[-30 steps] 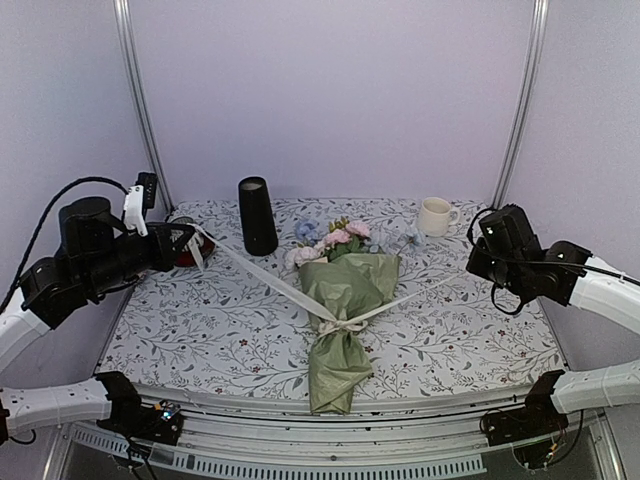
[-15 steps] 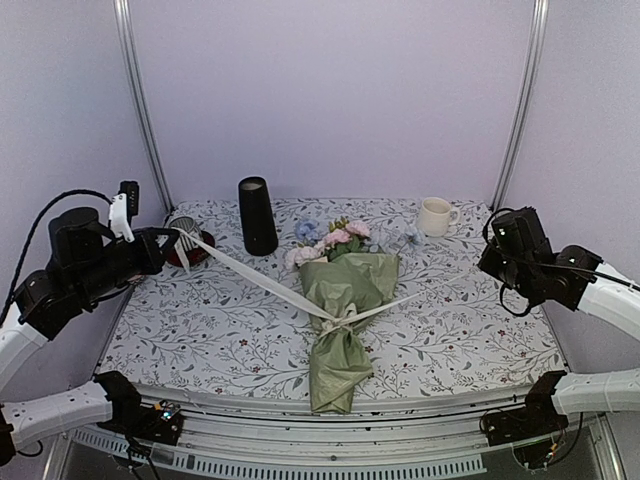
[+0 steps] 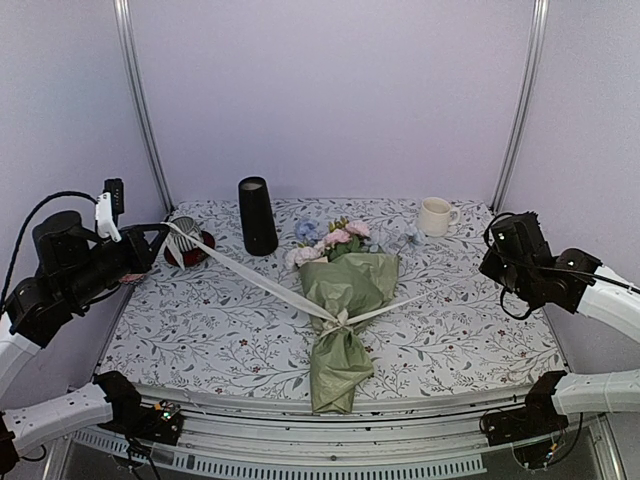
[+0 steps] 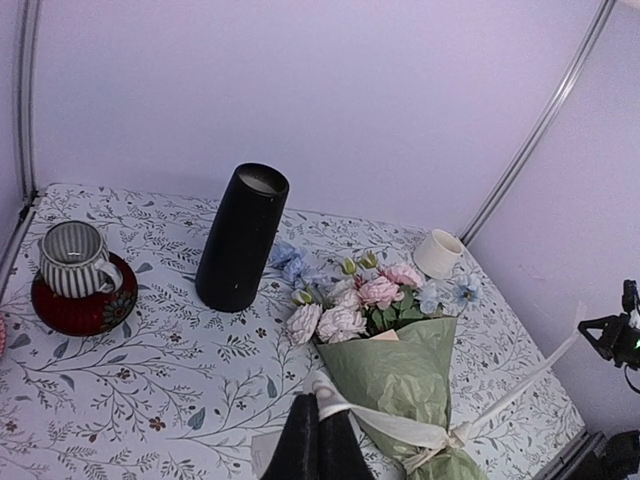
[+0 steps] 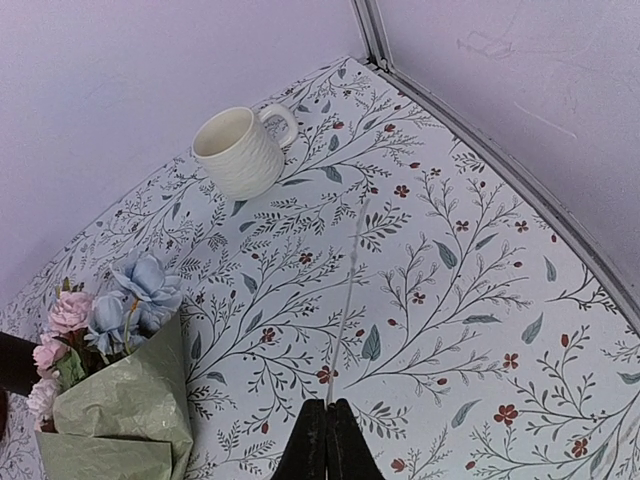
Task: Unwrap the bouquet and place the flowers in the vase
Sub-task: Untie the ribbon from the tied bouquet.
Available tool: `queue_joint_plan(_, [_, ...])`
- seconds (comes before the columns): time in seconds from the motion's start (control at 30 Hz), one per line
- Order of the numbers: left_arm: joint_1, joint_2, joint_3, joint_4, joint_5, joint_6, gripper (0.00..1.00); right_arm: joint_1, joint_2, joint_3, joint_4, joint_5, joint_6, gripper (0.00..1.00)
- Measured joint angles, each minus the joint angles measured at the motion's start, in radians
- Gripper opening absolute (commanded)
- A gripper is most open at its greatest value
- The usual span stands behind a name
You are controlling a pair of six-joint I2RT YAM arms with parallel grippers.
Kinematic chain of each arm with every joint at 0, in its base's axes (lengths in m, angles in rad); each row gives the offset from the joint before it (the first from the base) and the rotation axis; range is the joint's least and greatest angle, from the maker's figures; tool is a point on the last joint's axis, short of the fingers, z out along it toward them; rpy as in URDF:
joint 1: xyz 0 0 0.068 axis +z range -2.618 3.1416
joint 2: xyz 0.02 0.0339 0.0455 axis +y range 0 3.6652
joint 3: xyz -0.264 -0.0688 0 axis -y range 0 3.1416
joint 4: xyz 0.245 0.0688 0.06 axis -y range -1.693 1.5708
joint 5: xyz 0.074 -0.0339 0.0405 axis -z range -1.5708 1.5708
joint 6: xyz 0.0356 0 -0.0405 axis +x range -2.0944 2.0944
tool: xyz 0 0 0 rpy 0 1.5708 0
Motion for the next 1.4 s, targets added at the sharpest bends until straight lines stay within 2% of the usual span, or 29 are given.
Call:
queue_joint_plan(0.83, [0.024, 0.0, 0.0, -0.019, -0.074, 0.039, 0.0, -0.012, -0.07, 0.014, -0.042, 0.101, -0.016, 0.02])
queue_joint_plan(1.4, [0.035, -0.1, 0.001, -0.082, -0.249, 0.071, 0.0, -0.017, -0.251, 0.023, -0.058, 0.227, -0.036, 0.02])
